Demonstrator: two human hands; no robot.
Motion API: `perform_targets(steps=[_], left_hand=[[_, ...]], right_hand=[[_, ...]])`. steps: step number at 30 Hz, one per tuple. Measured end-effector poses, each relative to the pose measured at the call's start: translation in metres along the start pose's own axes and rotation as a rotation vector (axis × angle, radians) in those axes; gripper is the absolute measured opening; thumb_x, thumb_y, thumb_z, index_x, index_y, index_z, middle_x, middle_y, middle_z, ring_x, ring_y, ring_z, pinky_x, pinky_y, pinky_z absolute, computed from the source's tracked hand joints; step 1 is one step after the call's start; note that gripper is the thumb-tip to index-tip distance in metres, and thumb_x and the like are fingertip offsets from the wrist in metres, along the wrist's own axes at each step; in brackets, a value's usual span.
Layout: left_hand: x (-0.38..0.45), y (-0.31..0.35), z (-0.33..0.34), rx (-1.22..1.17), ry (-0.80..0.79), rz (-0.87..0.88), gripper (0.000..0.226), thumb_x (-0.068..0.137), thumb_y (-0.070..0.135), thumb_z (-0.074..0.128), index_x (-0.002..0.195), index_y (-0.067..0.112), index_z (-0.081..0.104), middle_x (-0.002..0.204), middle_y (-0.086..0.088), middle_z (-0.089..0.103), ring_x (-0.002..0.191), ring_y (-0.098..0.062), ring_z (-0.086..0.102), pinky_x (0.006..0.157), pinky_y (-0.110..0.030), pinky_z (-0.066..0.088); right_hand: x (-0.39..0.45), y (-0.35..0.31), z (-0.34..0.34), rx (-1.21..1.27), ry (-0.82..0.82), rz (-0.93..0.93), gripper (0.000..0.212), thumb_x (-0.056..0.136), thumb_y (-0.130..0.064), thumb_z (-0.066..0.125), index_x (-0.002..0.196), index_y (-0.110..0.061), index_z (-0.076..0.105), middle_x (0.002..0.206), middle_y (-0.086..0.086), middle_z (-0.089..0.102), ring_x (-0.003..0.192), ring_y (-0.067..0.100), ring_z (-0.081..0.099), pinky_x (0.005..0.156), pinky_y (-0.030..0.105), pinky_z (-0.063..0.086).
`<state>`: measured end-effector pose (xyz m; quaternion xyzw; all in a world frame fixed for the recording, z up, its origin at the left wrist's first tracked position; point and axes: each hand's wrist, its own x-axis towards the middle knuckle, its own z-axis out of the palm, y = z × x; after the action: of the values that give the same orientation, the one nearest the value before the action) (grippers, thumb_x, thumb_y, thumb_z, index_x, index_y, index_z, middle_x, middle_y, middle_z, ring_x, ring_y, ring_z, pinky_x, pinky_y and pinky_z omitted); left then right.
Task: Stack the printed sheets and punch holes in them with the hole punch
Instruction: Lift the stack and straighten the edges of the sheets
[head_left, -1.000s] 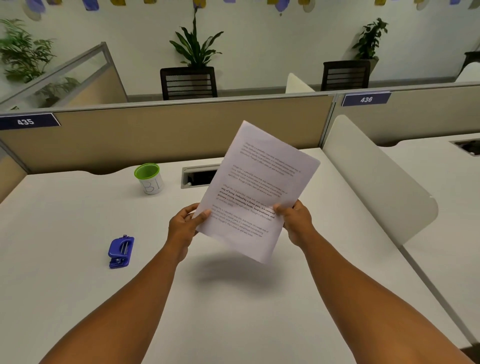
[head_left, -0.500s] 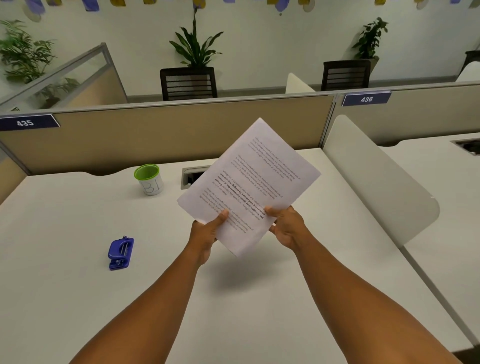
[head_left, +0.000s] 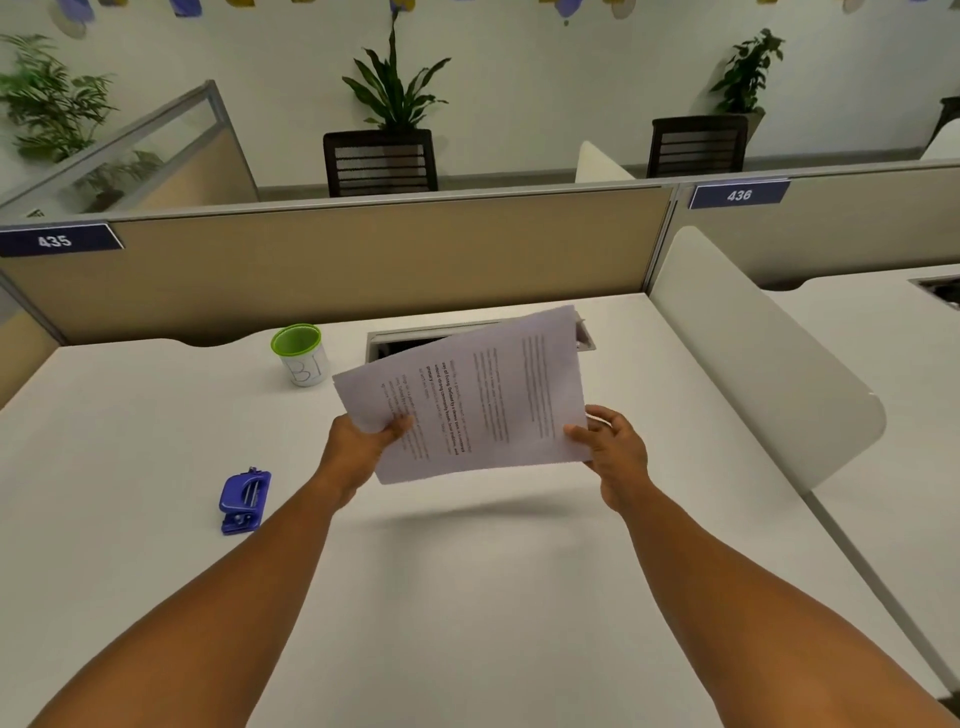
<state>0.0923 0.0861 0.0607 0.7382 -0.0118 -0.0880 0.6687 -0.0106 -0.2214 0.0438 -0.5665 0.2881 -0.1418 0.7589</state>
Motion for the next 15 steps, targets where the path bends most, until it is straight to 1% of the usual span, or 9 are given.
perform_targets(steps=[2,5,8,10,12,15], left_hand=[[-0.001,0.0,-0.002,0.037,0.007,0.022,0.027,0.077,0.03,0.082,0.1,0.031,0.068,0.094,0.014,0.074,0.086,-0.008,0.07,0.062,-0.018,0.056],[-0.002,-0.006,0.001,0.067,0.021,0.027,0.029,0.079,0.027,0.08,0.105,0.029,0.067,0.095,0.014,0.072,0.087,-0.01,0.068,0.066,-0.022,0.058],[-0.006,-0.012,0.006,0.064,0.03,0.015,0.029,0.08,0.027,0.08,0.104,0.034,0.066,0.094,0.014,0.072,0.086,-0.011,0.068,0.065,-0.018,0.057],[-0.008,-0.015,0.009,0.062,0.037,0.003,0.026,0.079,0.029,0.08,0.1,0.036,0.066,0.094,0.013,0.072,0.087,-0.012,0.068,0.066,-0.019,0.057],[-0.013,-0.018,0.011,0.065,0.038,-0.003,0.026,0.079,0.03,0.081,0.098,0.037,0.066,0.094,0.014,0.072,0.087,-0.01,0.068,0.064,-0.017,0.056],[-0.019,-0.031,0.012,0.087,-0.012,-0.012,0.036,0.078,0.027,0.082,0.109,0.033,0.065,0.1,0.011,0.072,0.092,-0.009,0.067,0.066,-0.015,0.057]], right_hand=[[0.001,0.003,-0.001,-0.124,-0.034,-0.026,0.033,0.079,-0.004,0.076,0.106,-0.019,0.064,0.103,0.002,0.074,0.093,0.021,0.07,0.07,0.025,0.055],[0.001,0.008,0.0,-0.256,-0.073,-0.051,0.024,0.081,-0.006,0.074,0.101,-0.018,0.067,0.102,0.001,0.073,0.095,0.022,0.068,0.075,0.027,0.055],[0.001,0.013,0.001,-0.334,-0.068,-0.065,0.021,0.081,-0.006,0.073,0.097,-0.018,0.067,0.1,-0.001,0.072,0.095,0.022,0.066,0.078,0.028,0.054],[0.001,0.015,0.001,-0.349,-0.067,-0.061,0.023,0.081,-0.004,0.072,0.099,-0.017,0.067,0.101,-0.002,0.072,0.095,0.021,0.066,0.081,0.031,0.055],[-0.001,0.017,0.0,-0.375,-0.069,-0.069,0.027,0.081,-0.002,0.071,0.103,-0.016,0.066,0.101,-0.002,0.072,0.095,0.021,0.066,0.082,0.031,0.055],[-0.003,0.023,-0.004,-0.418,-0.086,-0.063,0.034,0.079,0.001,0.071,0.105,-0.02,0.065,0.099,-0.004,0.07,0.094,0.02,0.066,0.073,0.023,0.054]])
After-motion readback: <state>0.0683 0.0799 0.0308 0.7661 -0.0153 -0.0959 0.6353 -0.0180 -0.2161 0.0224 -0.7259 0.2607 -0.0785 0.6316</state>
